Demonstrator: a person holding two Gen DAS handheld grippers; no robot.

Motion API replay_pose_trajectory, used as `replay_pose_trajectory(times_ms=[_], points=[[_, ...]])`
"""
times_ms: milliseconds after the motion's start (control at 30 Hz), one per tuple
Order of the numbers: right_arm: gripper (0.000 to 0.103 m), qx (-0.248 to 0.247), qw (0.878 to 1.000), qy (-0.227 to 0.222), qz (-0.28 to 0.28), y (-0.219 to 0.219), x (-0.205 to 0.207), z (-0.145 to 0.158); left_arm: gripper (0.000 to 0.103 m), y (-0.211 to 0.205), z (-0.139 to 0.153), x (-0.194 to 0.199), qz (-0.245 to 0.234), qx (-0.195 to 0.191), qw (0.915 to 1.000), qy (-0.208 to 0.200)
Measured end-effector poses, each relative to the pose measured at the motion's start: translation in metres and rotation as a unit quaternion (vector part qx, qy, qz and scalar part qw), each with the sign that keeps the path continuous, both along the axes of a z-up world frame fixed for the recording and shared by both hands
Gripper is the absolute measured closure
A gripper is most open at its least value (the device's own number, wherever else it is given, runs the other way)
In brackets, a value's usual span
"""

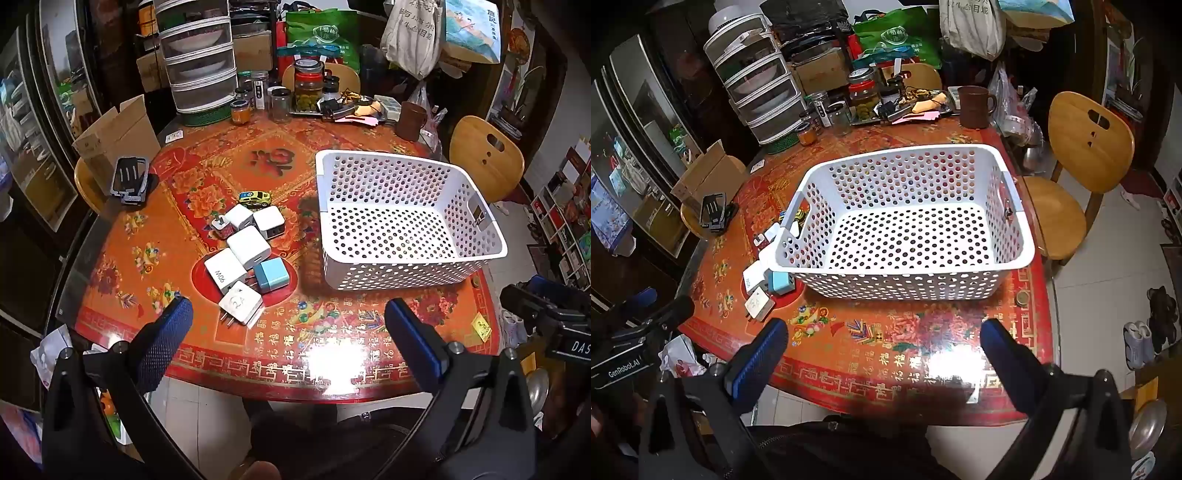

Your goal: Organize rigid objects

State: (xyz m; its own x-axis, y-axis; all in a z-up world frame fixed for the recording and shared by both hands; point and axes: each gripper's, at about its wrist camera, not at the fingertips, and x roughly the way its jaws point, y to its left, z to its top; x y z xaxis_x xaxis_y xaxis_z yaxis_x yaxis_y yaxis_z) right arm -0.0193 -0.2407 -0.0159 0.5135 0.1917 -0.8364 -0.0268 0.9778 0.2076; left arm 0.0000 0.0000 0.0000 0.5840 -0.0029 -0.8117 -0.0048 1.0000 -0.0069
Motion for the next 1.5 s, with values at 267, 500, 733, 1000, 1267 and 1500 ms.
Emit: replay_pose_trajectory(times_ms=[267, 500, 733, 1000, 1267, 1500], points=[[0.0, 0.0, 1.0, 0.0, -0.001, -0.0008, 0.0018, -0.0013, 0.001, 0.0001, 0.0002, -0.0002, 0.0, 0.0, 1.0, -0.002], [0.0, 0.0, 1.0, -0.001, 0.0, -0.0015, 0.0029, -0.002, 0.001, 0.0001, 0.0001, -0.0002, 0.0, 0.0, 1.0, -0.001], [0.0, 0.003, 1.0, 0.0, 0.0, -0.0021, 0.0035, -0.0022, 0.001, 0.0001, 0.0004, -0.0005, 0.001, 0.002, 1.0, -0.002], [0.0, 0.004, 1.0, -0.008, 0.009, 0.0014, 0.0042, 0.0006, 0.001, -0.0055, -0.0019, 0.0011, 0.003, 0.001, 1.0, -0.003], [0.0, 0.016, 0.999, -0.02, 0.019, 0.0028, -0.0005, 0.0048, 0.001, -0.0037, -0.0011, 0.0009, 0.003, 0.0, 1.0, -0.003], [0.0, 0.017, 0.999, -0.024, 0.027, 0.0057, -0.0021, 0.0072, 0.001, 0.0, 0.0002, -0.0003, 0.006, 0.0, 1.0, -0.005]])
